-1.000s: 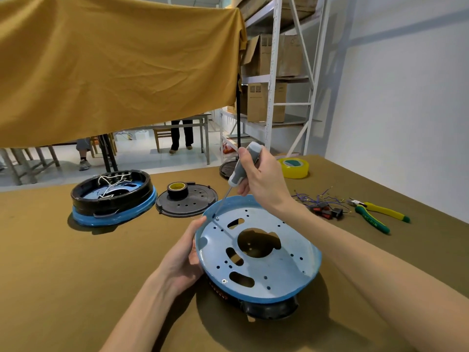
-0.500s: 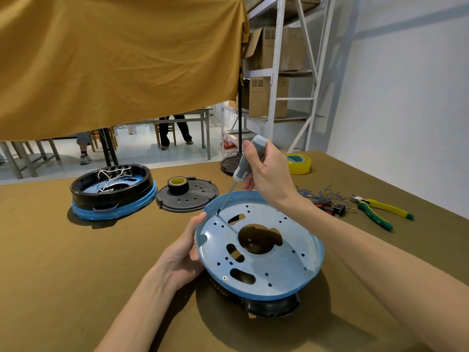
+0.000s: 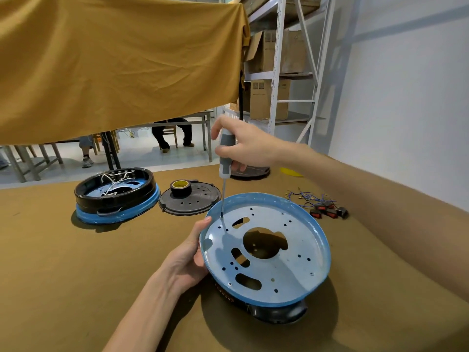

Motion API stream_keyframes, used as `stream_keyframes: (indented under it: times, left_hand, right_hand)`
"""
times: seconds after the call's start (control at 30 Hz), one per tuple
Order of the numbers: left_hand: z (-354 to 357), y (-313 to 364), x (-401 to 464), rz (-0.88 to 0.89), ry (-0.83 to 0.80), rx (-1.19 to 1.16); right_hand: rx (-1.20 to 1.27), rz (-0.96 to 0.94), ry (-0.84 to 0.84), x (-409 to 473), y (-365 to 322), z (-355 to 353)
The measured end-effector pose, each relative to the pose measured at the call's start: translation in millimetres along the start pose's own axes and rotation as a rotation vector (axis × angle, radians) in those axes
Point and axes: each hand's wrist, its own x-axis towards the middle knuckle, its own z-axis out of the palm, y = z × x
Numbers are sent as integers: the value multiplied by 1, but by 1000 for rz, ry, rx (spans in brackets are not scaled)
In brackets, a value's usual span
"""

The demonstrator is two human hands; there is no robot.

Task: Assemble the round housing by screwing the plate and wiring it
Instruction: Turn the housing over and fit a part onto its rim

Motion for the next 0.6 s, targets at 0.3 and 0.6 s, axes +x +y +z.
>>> stream_keyframes:
  times: [0.3, 0.6]
  left_hand:
    - [2, -2, 3, -1, 20, 31]
    - [4, -3, 2, -13, 27, 27]
  right_hand:
    - [-383, 224, -338, 22, -23, -35]
    - [-612, 261, -444, 35, -27, -36]
